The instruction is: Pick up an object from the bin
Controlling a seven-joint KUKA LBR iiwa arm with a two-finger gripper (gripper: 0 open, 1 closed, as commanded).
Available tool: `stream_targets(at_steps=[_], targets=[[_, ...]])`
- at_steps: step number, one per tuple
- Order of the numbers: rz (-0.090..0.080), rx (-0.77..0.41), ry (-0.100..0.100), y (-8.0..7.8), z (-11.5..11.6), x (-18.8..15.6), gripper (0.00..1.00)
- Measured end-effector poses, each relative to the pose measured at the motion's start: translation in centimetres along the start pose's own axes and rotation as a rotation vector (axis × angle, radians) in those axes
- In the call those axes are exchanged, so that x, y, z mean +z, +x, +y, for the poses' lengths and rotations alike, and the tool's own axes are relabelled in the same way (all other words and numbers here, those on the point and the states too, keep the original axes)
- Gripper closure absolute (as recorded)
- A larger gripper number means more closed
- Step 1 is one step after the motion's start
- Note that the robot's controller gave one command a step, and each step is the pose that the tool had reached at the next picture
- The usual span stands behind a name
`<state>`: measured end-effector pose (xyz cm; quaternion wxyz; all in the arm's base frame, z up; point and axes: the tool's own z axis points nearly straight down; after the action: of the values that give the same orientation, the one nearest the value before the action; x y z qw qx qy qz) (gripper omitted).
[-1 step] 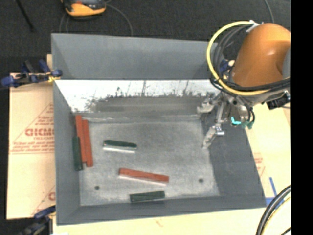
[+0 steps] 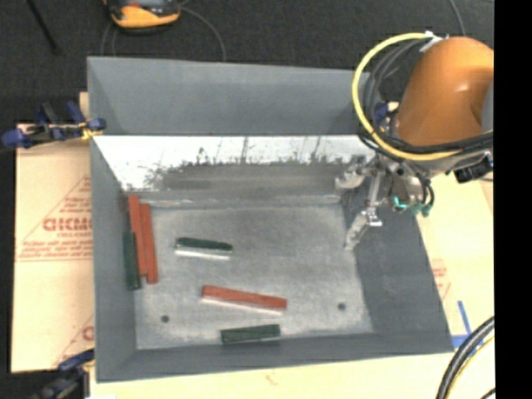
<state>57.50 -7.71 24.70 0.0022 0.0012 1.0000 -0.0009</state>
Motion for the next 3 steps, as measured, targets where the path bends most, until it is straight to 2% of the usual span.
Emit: stream_targets(at_steps=[1,2,3], targets=[[-0.004,0.01,0.0,4.0,1.6,5.2,0.0],[-0.003,0.013,-0.001,2.3,6.9,9.8,0.0],[0.009,-0.095,-0.004,4.3,9.7,10.6,0.0]])
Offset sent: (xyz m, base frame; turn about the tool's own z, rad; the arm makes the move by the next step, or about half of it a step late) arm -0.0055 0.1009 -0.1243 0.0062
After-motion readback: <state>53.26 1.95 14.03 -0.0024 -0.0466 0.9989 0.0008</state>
